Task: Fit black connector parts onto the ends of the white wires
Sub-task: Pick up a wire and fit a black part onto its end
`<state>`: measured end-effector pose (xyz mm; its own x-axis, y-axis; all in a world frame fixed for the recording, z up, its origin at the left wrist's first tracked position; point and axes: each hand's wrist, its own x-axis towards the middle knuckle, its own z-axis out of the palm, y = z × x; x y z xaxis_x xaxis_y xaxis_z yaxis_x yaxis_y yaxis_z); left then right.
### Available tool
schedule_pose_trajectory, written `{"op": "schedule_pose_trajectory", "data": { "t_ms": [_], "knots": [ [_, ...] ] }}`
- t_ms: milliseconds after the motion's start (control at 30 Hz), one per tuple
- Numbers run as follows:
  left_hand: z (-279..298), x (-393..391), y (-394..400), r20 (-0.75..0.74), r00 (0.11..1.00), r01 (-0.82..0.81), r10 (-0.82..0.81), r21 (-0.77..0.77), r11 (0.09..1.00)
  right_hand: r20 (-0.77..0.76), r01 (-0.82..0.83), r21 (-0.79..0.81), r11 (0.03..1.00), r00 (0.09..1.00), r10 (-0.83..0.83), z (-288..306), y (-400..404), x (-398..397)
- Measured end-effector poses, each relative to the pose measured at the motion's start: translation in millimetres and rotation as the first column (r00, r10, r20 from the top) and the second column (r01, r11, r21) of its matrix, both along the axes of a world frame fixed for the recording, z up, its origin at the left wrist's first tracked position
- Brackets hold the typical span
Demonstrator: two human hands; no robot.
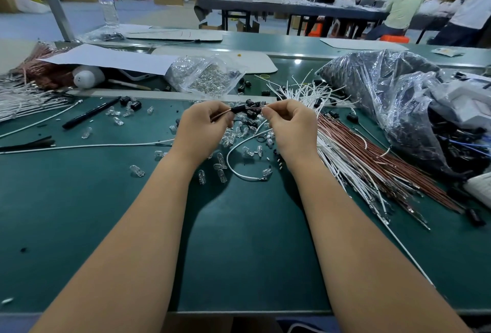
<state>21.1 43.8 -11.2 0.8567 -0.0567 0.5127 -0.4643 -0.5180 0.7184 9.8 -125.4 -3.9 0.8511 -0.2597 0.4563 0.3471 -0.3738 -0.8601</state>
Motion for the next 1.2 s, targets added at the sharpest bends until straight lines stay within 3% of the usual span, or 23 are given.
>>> {"op": "schedule_pose_trajectory", "data": {
  "t_ms": [200,500,800,1200],
  "knots": [
    [0.4,-2.6,-4.8,0.021,0.999,0.030,-0.033,0.131,0.991,-0.013,-0.074,0.009,0.997,0.997,0.074,0.7,2.5,-0.8],
    [-0.5,-3.3,-2.0,0.037,0.999,0.005,-0.007,0.040,0.999,-0.017,-0.118,0.022,0.993,0.993,0.118,-0.8,4.6,-1.9],
    [-1.6,-2.9,-5.7,0.075,0.997,-0.034,0.020,0.190,0.981,0.004,-0.081,0.011,0.997,0.997,0.081,-1.4,2.6,-0.2],
    [-1.9,-2.9,-5.3,0.050,0.999,0.007,-0.016,0.185,0.983,-0.051,-0.097,-0.035,0.995,0.994,0.095,-5.2,5.4,3.5]
  ]
}}
